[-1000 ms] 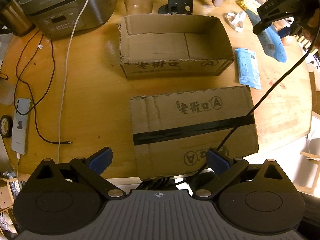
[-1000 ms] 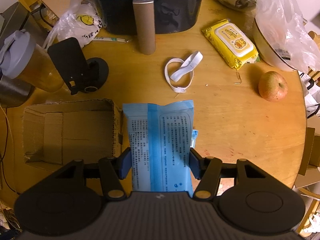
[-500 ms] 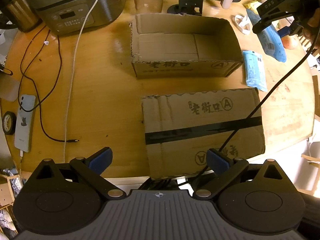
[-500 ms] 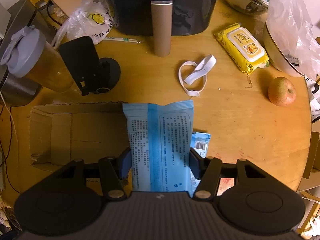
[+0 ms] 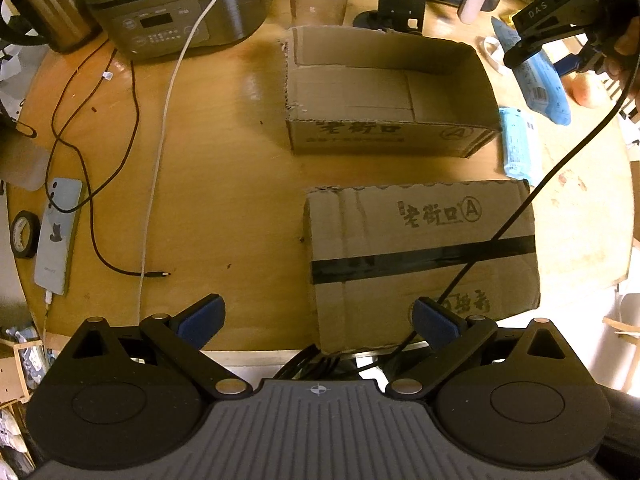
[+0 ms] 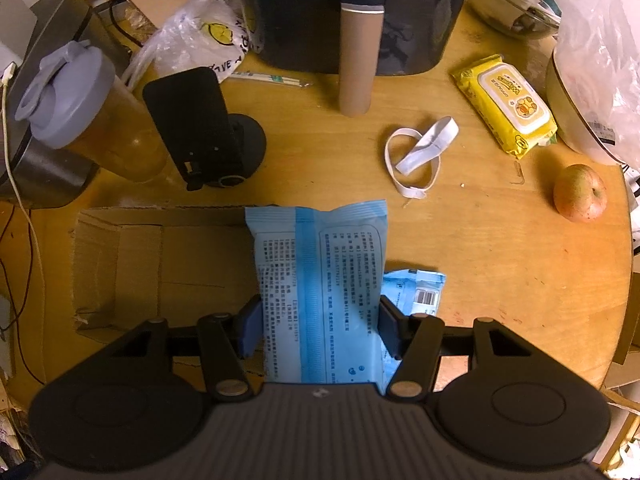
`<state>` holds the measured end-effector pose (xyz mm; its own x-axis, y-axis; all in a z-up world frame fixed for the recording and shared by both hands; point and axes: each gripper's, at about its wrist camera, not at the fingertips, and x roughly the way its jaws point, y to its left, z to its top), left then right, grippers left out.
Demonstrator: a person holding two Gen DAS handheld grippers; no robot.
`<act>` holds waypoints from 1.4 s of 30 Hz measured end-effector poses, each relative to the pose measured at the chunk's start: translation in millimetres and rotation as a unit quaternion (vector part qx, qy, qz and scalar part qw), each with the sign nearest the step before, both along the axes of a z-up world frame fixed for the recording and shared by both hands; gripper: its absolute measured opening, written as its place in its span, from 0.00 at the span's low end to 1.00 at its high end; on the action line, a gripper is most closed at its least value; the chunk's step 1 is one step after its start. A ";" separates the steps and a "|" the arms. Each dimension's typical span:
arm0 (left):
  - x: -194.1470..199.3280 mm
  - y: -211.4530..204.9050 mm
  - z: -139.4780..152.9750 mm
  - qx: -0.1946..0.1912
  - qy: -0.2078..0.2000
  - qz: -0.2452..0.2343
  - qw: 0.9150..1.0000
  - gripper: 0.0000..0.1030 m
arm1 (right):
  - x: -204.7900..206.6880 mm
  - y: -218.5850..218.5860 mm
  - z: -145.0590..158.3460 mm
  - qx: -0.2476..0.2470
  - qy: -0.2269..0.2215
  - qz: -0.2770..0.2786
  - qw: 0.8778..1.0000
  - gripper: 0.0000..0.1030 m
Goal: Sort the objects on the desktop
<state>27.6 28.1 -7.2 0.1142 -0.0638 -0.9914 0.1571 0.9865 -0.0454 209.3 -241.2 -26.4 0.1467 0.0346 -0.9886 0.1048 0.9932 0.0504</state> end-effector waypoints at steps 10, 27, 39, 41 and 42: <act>-1.9 8.7 0.9 0.002 0.000 0.011 1.000 1.00 | 4.5 13.9 -0.9 0.002 -0.001 0.008 1.000 0.55; -6.0 24.4 -0.5 0.001 0.003 0.019 1.000 1.00 | 7.6 35.6 -6.4 0.006 0.000 0.006 1.000 0.55; -7.7 32.4 -1.8 -0.004 0.006 0.021 1.000 1.00 | 12.3 51.7 -9.8 0.009 0.001 0.000 1.000 0.55; -7.7 33.9 -2.0 -0.004 0.006 0.021 1.000 1.00 | 13.2 54.0 -10.7 0.010 0.002 0.000 1.000 0.55; -7.8 34.6 -2.2 -0.004 0.007 0.022 1.000 1.00 | 13.6 54.9 -11.3 0.010 0.002 -0.001 1.000 0.55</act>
